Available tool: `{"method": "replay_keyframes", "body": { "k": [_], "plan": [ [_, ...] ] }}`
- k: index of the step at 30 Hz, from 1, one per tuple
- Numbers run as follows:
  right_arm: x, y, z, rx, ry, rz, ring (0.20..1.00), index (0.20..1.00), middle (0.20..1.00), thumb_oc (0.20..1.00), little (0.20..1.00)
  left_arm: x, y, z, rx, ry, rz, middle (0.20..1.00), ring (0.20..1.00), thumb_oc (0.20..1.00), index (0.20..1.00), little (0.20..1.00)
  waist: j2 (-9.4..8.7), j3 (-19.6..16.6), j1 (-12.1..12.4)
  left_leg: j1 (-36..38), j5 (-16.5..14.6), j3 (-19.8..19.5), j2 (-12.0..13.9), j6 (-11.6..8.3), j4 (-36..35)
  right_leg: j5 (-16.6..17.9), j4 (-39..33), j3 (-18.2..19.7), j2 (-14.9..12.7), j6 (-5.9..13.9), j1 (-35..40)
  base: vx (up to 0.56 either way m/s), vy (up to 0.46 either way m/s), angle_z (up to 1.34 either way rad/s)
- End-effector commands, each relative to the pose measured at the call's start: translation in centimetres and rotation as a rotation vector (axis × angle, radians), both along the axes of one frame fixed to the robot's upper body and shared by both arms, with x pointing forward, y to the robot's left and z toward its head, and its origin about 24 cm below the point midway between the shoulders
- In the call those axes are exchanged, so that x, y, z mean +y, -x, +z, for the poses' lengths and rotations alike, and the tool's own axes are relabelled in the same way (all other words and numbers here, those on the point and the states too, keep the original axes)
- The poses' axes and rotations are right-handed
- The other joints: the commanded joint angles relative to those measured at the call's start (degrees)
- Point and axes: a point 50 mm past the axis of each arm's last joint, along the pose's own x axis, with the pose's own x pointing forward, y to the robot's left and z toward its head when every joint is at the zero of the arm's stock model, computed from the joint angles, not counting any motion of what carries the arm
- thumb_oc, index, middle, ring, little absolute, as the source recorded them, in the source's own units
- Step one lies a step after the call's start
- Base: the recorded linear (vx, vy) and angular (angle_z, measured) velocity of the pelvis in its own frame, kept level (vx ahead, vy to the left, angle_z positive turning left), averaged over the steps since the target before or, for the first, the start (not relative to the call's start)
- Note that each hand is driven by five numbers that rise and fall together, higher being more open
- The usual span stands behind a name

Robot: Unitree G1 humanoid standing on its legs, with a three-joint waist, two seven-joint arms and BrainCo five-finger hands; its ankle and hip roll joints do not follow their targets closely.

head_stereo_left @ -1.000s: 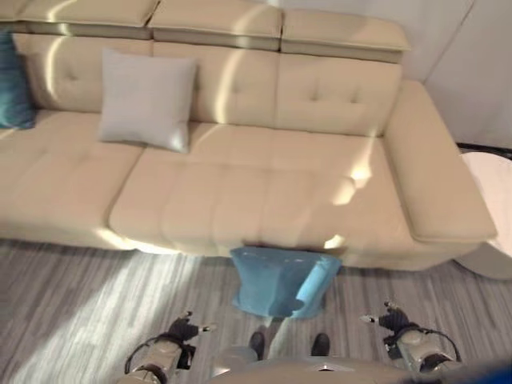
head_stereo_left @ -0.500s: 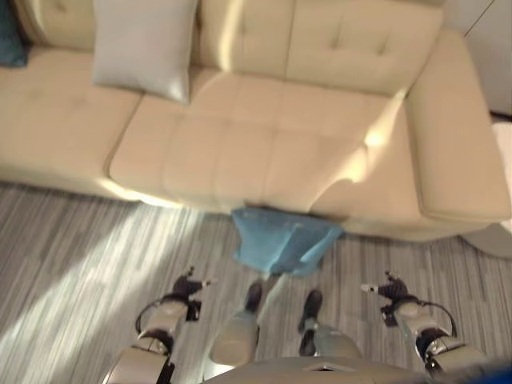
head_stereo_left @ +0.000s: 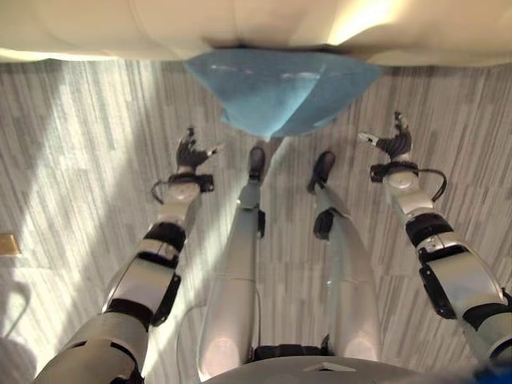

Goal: Pick up all the scattered cushions and arrange them neatly on the sofa.

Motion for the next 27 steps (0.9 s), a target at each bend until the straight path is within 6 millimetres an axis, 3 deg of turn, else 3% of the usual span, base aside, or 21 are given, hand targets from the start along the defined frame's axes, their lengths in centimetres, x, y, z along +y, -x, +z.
{"method": "replay_keyframes", "body": {
  "k": [1,4,8,13,21,27],
  "plan": [
    [-2.1,1.7,-1.6,-0.022,0.009,-0.078,1.0,1.0,1.0,1.0,1.0,1.3,1.9,-3.0,0.043,0.0,0.086,1.0,1.0,1.0,1.0,1.0,1.08,-9.42,-0.56,-1.49,-3.8,-3.21,0.62,-3.72,-0.64,-4.11,0.9,2.92,-2.37,8.05,0.19,0.03,0.035,0.01],
    [-1.6,0.9,1.1,-0.117,0.013,-0.08,1.0,1.0,1.0,1.0,1.0,1.0,0.8,-0.3,-0.04,-0.021,0.103,1.0,1.0,1.0,1.0,1.0,0.88,-9.68,-1.2,-6.07,-3.82,-3.24,1.08,-3.4,-0.06,-3.86,1.8,3.59,-2.45,8.79,-4.74,0.04,0.039,-0.03],
    [-1.6,0.6,3.1,-0.19,0.016,-0.088,1.0,1.0,1.0,1.0,1.0,1.0,0.3,1.6,-0.096,-0.071,0.119,1.0,1.0,1.0,1.0,1.0,0.88,-10.06,-1.84,-9.63,-3.99,-3.1,1.11,-2.96,0.8,-4.14,3.28,4.16,-2.24,9.17,-9.21,0.05,0.035,-0.06],
    [-2.1,0.5,4.6,-0.233,0.033,-0.097,1.0,1.0,1.0,1.0,1.0,2.1,0.1,3.1,-0.128,-0.107,0.171,1.0,1.0,1.0,1.0,1.0,0.92,-10.31,-2.24,-11.85,-4.22,-3.16,1.19,-2.74,1.32,-4.5,3.78,4.6,-2.22,9.4,-11.9,0.03,0.038,-0.01],
    [-2.9,0.7,5.4,-0.263,0.03,-0.104,1.0,1.0,1.0,1.0,1.0,4.2,0.6,3.0,-0.119,-0.1,0.241,1.0,1.0,1.0,1.0,1.0,0.78,-10.93,-2.59,-15.3,-3.8,-3.45,0.99,-2.67,2.01,-4.51,5.17,5.26,-2.15,9.34,-15.87,0.02,0.031,-0.02],
    [-2.2,0.0,6.7,-0.269,0.04,-0.045,1.0,1.0,1.0,1.0,1.0,4.0,-0.6,7.2,-0.214,-0.129,0.212,1.0,1.0,1.0,1.0,1.0,0.73,-11.56,-3.01,-18.28,-3.04,-3.62,0.91,-2.72,1.31,-4.07,4.9,5.77,-2.16,9.63,-18.77,0.02,0.045,-0.01]
  ]
}}
